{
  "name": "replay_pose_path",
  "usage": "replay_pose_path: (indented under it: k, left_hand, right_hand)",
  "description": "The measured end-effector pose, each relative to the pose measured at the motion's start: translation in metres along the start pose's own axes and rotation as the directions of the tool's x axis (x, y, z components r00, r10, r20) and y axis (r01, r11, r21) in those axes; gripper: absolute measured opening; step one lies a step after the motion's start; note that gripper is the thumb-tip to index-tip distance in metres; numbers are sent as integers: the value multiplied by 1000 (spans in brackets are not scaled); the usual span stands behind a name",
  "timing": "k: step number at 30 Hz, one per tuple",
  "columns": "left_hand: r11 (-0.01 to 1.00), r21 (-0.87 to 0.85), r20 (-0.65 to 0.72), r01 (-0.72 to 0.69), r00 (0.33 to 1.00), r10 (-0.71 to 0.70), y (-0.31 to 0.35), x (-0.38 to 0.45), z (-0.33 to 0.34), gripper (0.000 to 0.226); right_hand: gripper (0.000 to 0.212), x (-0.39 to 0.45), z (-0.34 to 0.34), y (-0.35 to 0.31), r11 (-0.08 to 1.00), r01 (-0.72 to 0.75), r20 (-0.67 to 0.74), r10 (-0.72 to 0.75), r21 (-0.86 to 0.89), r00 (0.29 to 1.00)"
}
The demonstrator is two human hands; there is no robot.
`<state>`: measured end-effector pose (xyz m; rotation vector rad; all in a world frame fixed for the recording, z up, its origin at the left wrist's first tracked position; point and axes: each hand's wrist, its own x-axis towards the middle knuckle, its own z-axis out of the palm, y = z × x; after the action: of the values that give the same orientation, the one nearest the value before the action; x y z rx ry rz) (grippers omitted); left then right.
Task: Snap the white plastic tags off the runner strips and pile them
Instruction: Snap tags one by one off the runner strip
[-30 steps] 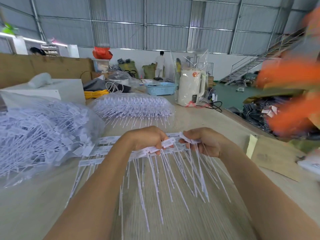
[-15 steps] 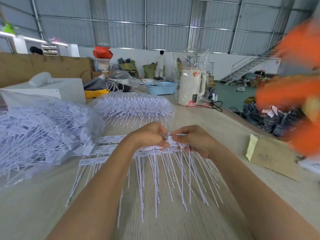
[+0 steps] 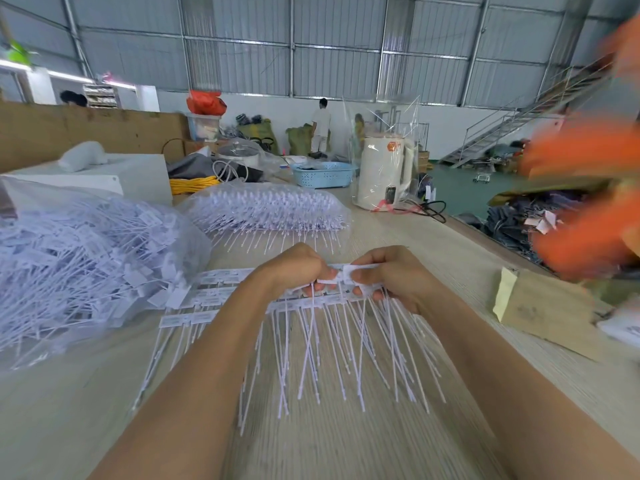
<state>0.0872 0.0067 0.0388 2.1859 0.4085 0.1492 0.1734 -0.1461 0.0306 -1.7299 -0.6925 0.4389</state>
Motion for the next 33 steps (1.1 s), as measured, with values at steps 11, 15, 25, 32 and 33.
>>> replay_pose_path:
  k: [11, 15, 25, 32, 33]
  left_hand:
    - [908, -292, 247, 301, 941, -232, -5, 7, -2, 29]
    - [879, -317, 326, 355, 911, -251, -3, 8, -1, 48]
    - [999, -35, 147, 5, 989, 0, 18, -8, -5, 25]
    - [987, 146, 174, -63, 984, 38, 19, -11, -2, 47]
    - [980, 185, 177, -71, 983, 38, 19, -11, -2, 45]
  right_hand:
    - [15, -2, 8, -4, 977, 153, -18, -157, -152, 987]
    - [16, 0, 5, -3, 961, 186, -5, -191, -204, 982]
    - [8, 3, -58, -8, 846, -108, 7, 122, 523, 992]
    - [14, -4, -22, -11, 974, -100, 233, 51, 201, 971]
    - [14, -3, -21, -10, 985, -89, 222, 55, 147, 974]
